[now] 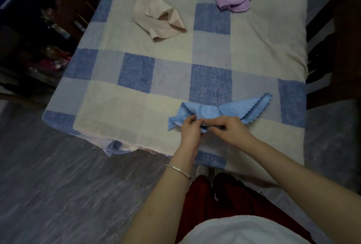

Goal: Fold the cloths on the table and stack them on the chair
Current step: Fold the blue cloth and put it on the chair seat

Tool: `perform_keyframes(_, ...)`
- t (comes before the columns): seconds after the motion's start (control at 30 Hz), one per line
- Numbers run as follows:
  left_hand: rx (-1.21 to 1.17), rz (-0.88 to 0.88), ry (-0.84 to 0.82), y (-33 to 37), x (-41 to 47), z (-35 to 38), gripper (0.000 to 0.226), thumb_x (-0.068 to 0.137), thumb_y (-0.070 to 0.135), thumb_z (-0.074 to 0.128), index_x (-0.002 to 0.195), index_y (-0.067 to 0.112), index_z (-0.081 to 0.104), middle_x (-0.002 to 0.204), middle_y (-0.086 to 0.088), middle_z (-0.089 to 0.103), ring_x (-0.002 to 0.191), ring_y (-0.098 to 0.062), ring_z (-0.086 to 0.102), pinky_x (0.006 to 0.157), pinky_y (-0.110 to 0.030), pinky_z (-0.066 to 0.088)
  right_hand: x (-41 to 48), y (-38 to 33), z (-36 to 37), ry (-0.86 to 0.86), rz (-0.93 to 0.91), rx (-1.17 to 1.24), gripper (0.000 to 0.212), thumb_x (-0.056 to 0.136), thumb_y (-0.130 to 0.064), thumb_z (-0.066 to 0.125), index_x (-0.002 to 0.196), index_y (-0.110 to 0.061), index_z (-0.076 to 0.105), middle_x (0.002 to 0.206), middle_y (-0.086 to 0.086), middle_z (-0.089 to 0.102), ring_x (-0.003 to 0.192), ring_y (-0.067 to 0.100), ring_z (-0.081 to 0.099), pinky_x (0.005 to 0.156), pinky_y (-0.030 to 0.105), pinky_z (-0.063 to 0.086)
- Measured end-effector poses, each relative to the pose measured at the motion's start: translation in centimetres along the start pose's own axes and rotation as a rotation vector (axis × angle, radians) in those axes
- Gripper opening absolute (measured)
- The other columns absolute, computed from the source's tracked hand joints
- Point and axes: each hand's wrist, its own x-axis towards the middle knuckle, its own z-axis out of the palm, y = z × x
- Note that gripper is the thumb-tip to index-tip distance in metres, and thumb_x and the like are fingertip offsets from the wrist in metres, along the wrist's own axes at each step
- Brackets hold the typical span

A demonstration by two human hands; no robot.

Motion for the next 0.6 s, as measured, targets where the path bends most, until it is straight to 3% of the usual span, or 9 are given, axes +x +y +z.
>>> perform_keyframes(0.03, 0.024, 0.021, 0.024, 0.1, 0.0, -0.1, 0.033, 0.091, 0.006, 0.049, 0.121, -0.005, 0.050, 0.104, -0.019, 0.061, 0.087, -0.022, 0.059, 0.078, -0.034, 0.051, 0.1, -0.1, -0.1, 0.046, 0.034, 0.016, 0.024, 0.086, -0.011, 0.064, 0.109, -0.010, 0.070, 0.110, 0.006, 0.070, 0.104, 0.016, 0.064, 0.093, 0.019, 0.044)
perform_keyframes(0.1, 0.018, 0.061, 0.043, 0.5, 0.0, -0.4, 0.022, 0.093, 0.007, 0.048, 0.110, -0.005, 0.056, 0.091, -0.013, 0.061, 0.080, -0.019, 0.058, 0.071, -0.030, 0.050, 0.5, -0.2, -0.4, 0.138, 0.080, -0.001, 0.023, 0.089, -0.014, 0.061, 0.109, -0.006, 0.069, 0.108, 0.008, 0.071, 0.100, 0.019, 0.064, 0.082, 0.013, 0.039)
perform_keyframes(0.2, 0.047, 0.134, 0.088, 1.6, 0.1, -1.2, 0.020, 0.091, 0.014, 0.055, 0.072, 0.010, 0.057, 0.071, -0.007, 0.058, 0.067, -0.013, 0.055, 0.062, -0.026, 0.047, 1.0, -0.1, -1.3, 0.233, 0.119, -0.006, 0.023, 0.093, -0.017, 0.054, 0.106, -0.001, 0.064, 0.096, 0.016, 0.067, 0.088, 0.026, 0.059, 0.075, 0.025, 0.039)
perform_keyframes(0.27, 0.078, 0.169, 0.149, 1.9, 0.3, -2.2, 0.026, 0.084, 0.009, 0.064, 0.061, 0.013, 0.053, 0.062, -0.005, 0.054, 0.060, -0.012, 0.049, 0.059, -0.025, 0.043, 1.4, 0.0, -2.0, 0.295, 0.131, 0.011, 0.021, 0.094, -0.018, 0.051, 0.101, 0.000, 0.061, 0.082, 0.012, 0.058, 0.079, 0.021, 0.052, 0.064, 0.024, 0.030)
perform_keyframes(0.37, 0.076, 0.170, 0.217, 2.4, 0.6, -3.6, 0.031, 0.076, -0.006, 0.059, 0.058, 0.015, 0.045, 0.058, -0.004, 0.043, 0.055, -0.014, 0.038, 0.053, -0.024, 0.035, 2.1, -0.1, -3.0, 0.410, 0.154, 0.009, 0.023, 0.095, -0.016, 0.049, 0.105, 0.002, 0.059, 0.079, 0.011, 0.056, 0.077, 0.021, 0.051, 0.060, 0.020, 0.025)
perform_keyframes(0.47, 0.031, 0.176, 0.271, 3.4, 0.7, -4.8, 0.030, 0.076, -0.009, 0.051, 0.061, 0.015, 0.043, 0.060, -0.003, 0.040, 0.054, -0.014, 0.034, 0.049, -0.023, 0.031, 2.8, -0.5, -4.0, 0.483, 0.170, 0.009, 0.028, 0.096, -0.018, 0.047, 0.115, -0.001, 0.057, 0.100, 0.020, 0.066, 0.094, 0.031, 0.059, 0.071, 0.025, 0.034)
perform_keyframes(0.53, 0.010, 0.210, 0.313, 4.3, 0.5, -5.3, 0.028, 0.075, -0.010, 0.050, 0.064, 0.016, 0.047, 0.063, 0.000, 0.043, 0.057, -0.011, 0.037, 0.046, -0.016, 0.034, 3.2, -0.7, -4.6, 0.527, 0.188, 0.023, 0.030, 0.096, -0.020, 0.047, 0.119, -0.003, 0.057, 0.110, 0.020, 0.065, 0.104, 0.032, 0.058, 0.077, 0.024, 0.035)
perform_keyframes(0.6, 0.015, 0.248, 0.341, 5.0, 0.4, -5.7, 0.029, 0.075, -0.010, 0.048, 0.068, 0.018, 0.049, 0.065, 0.002, 0.044, 0.059, -0.007, 0.038, 0.041, -0.007, 0.031, 3.6, -1.0, -5.1, 0.576, 0.202, 0.053, 0.030, 0.096, -0.019, 0.046, 0.120, -0.004, 0.057, 0.110, 0.019, 0.065, 0.105, 0.031, 0.058, 0.074, 0.018, 0.033)
